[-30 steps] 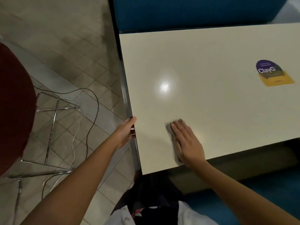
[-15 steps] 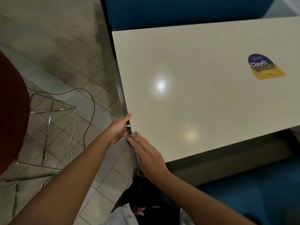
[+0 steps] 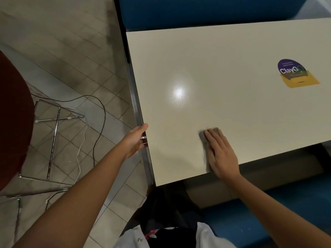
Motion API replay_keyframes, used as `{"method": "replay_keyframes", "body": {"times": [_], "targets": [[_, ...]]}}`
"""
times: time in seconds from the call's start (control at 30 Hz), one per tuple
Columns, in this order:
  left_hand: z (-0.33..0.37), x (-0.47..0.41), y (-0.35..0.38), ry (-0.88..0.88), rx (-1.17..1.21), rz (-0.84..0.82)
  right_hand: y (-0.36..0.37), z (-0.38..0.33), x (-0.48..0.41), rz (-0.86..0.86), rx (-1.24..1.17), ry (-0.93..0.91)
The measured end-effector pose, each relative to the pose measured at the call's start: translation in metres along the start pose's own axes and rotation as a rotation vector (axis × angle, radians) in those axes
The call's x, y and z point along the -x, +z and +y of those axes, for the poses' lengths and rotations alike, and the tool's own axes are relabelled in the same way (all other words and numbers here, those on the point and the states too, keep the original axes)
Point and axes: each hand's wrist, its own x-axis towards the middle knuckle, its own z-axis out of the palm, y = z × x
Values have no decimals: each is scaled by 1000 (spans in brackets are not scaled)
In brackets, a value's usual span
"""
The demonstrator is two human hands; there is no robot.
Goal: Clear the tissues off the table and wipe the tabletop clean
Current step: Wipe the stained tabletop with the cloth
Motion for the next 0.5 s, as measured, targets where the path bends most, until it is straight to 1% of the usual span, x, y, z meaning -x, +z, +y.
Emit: {"method": "replay_keyframes", "body": {"times": [0.07,0.2,0.37,0.5], "targets": [[1,1,-1,1,-8,-5,12,-12,-3,-13,79,-29],[3,4,-3,-3,-25,-23,32,-55,-12,-6,121,-62],[-1,8,-12,33,28,62,61,-102,-27,-60,156,-133],[-6,11,-22,39,22,55,72,-126,-50,-76,88,-211]]}}
